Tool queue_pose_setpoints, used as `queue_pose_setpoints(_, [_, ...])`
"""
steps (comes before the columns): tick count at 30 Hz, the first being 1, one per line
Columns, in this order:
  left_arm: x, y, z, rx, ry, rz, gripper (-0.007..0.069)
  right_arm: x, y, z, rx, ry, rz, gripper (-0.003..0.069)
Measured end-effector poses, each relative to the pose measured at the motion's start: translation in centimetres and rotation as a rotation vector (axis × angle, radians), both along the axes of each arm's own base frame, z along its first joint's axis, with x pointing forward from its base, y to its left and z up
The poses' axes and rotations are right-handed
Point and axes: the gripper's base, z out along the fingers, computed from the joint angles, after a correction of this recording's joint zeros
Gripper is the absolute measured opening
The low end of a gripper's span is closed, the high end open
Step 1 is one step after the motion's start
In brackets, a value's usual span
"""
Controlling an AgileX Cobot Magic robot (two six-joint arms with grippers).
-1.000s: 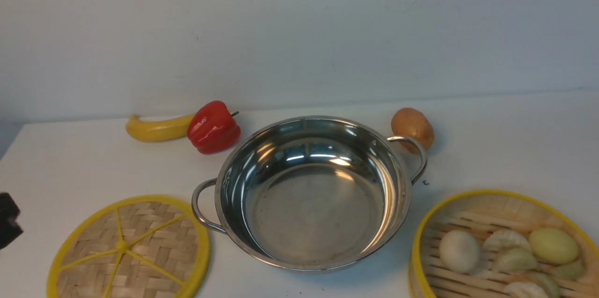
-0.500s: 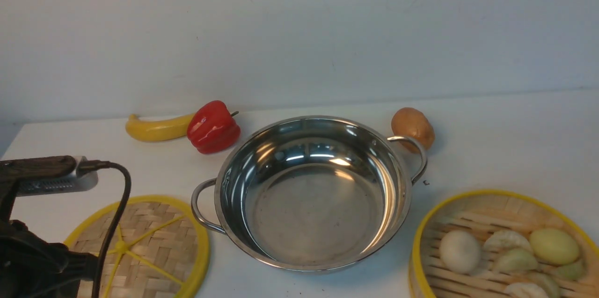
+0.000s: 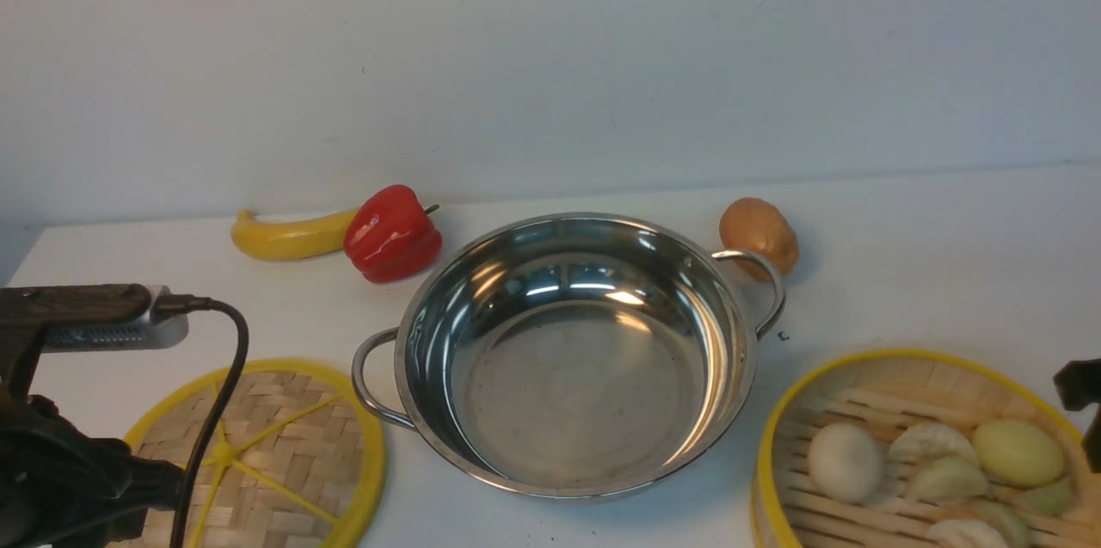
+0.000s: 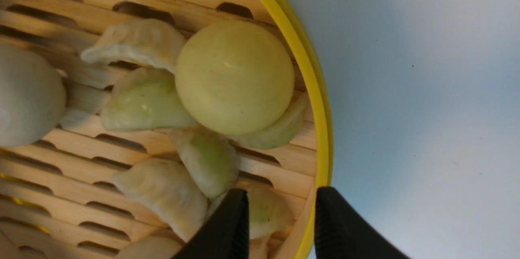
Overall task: Place the steamer in the pot on the white table, and put the lid on the steamer.
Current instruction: 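Reach for and grasp the rim of the bamboo steamer holding the buns with the right gripper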
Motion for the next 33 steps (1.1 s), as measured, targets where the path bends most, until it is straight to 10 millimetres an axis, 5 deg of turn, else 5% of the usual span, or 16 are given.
queue_pose_setpoints(5, [0.0,0.0,0.0,0.006,0.001,-0.002,0.0262,0.9,-0.5,-2.2,-0.048,0.070,0.001,0.0243])
queue_pose_setpoints(24, [0.0,0.1,0.0,0.007,0.000,-0.002,0.0262,2.3,-0.8,-5.3,-0.074,0.102,-0.003,0.0237])
queue_pose_setpoints(33, [0.0,0.1,0.0,0.007,0.000,-0.002,0.0262,2.5,-0.9,-6.1,-0.082,0.136,0.010,0.0050])
